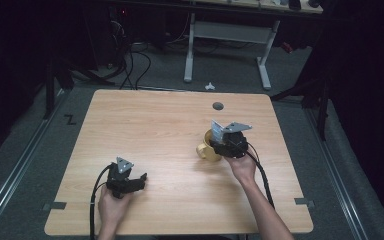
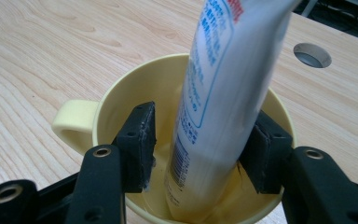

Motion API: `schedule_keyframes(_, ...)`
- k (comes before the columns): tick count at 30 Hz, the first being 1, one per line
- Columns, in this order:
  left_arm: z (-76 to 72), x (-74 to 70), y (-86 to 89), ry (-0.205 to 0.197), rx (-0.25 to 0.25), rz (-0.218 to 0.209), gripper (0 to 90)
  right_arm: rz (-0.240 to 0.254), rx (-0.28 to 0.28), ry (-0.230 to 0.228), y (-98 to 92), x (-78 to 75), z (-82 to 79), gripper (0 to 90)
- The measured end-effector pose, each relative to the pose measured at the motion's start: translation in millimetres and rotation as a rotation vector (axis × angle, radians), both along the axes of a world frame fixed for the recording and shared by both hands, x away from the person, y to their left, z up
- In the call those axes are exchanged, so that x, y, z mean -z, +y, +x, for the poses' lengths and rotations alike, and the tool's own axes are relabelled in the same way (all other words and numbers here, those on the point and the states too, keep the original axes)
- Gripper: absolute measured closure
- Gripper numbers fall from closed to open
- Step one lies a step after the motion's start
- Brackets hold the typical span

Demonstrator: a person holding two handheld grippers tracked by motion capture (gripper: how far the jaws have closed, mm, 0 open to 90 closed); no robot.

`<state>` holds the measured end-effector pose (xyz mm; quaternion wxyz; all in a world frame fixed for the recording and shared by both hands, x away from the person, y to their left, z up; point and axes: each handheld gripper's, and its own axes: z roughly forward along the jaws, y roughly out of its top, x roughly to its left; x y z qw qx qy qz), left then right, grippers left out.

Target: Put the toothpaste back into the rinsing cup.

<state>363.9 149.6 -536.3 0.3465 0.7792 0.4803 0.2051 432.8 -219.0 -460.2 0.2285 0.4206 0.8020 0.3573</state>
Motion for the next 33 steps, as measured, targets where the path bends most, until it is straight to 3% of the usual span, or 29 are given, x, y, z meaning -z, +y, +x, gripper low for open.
schedule_keyframes(3, 0.0, 0.0, 0.0, 0.000, 0.000, 0.000, 22.1, -0.015, 0.012, -0.016, 0.3, -1.9, -1.5, 47.8)
schedule_keyframes(21, 0.0, 0.0, -0.1, 0.000, 0.000, 0.000, 22.1, 0.011, 0.036, -0.047, -10.4, -14.7, -8.0, 46.2)
schedule_keyframes(33, 0.0, 0.0, -0.1, 0.000, -0.001, 0.000, 22.1, 0.061, 0.061, -0.047, -23.8, -19.6, -12.6, 45.7)
